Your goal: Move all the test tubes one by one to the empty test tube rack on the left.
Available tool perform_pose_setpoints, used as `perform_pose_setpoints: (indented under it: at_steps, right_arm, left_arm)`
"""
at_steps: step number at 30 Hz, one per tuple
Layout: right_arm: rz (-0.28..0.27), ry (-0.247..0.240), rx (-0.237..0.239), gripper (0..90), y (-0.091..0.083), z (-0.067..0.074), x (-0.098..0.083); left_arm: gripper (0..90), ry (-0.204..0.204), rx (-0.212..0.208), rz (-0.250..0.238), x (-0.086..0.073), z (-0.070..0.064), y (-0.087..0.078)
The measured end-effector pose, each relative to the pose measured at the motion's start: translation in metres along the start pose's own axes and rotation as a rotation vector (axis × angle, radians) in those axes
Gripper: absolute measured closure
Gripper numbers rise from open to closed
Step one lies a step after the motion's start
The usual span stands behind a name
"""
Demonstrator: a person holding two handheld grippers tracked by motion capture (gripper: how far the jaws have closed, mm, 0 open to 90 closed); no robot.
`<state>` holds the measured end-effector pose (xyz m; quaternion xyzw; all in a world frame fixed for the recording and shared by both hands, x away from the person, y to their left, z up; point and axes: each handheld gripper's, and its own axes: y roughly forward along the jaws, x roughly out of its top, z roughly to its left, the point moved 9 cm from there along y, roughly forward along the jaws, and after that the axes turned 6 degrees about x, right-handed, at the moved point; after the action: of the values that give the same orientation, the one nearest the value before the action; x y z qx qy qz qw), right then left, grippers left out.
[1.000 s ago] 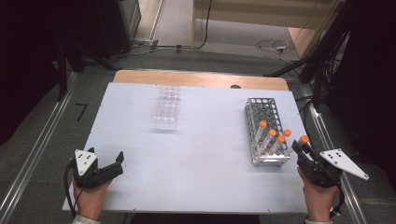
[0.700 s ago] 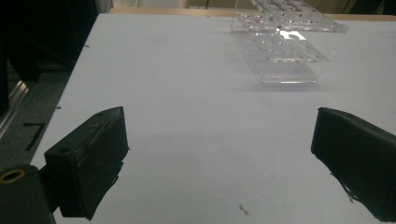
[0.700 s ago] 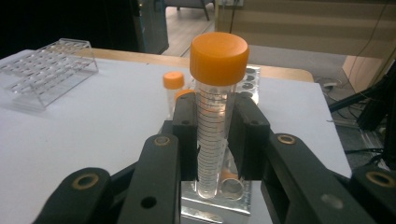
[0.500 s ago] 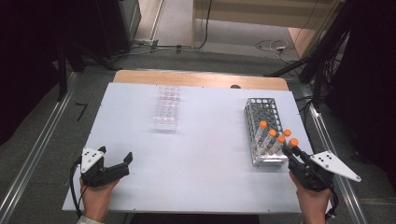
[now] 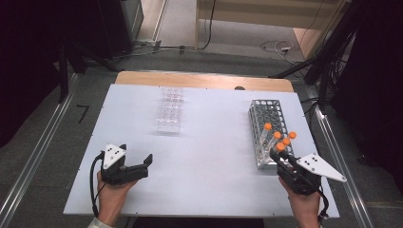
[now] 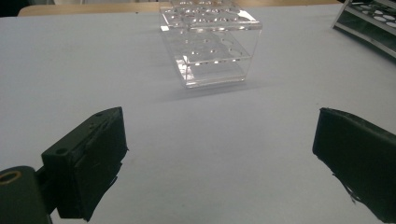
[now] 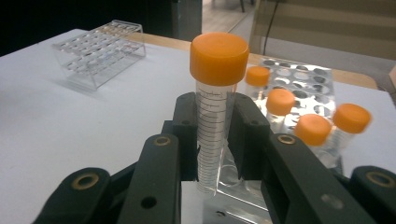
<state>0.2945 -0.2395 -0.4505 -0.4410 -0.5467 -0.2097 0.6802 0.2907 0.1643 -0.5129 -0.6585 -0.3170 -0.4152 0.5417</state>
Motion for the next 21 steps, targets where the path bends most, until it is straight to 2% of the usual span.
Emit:
perform_pose_setpoints:
  at_steps: [1,5,7,8,14,15,21]
  right_arm:
    - [0.008,-0.009,0.011,71.5,0.005,0.006,0.0]
    - [0.015,-0.022,0.031,71.5,0.012,0.015,0.001]
    - [0.025,-0.021,0.053,71.5,0.02,0.021,0.0]
    - [0.027,-0.026,0.057,71.5,0.024,0.024,0.0]
    - [0.048,-0.051,0.09,71.5,0.044,0.038,0.001]
    - [0.049,-0.051,0.095,71.5,0.047,0.04,0.001]
    - [0.062,-0.055,0.111,71.6,0.062,0.049,0.002]
  left_arm:
    - [3.2,-0.004,-0.008,0.003,0.001,-0.002,0.001]
    - [3.4,-0.005,-0.023,0.008,0.004,-0.009,0.004]
    - [3.8,-0.007,-0.033,0.005,0.006,-0.012,0.005]
    - [4.5,0.007,-0.035,0.002,0.009,-0.015,0.007]
    - [5.4,0.014,-0.06,0.002,0.015,-0.027,0.014]
    - [5.7,0.023,-0.071,-0.001,0.016,-0.032,0.016]
    - [6.6,0.045,-0.095,0.006,0.019,-0.042,0.021]
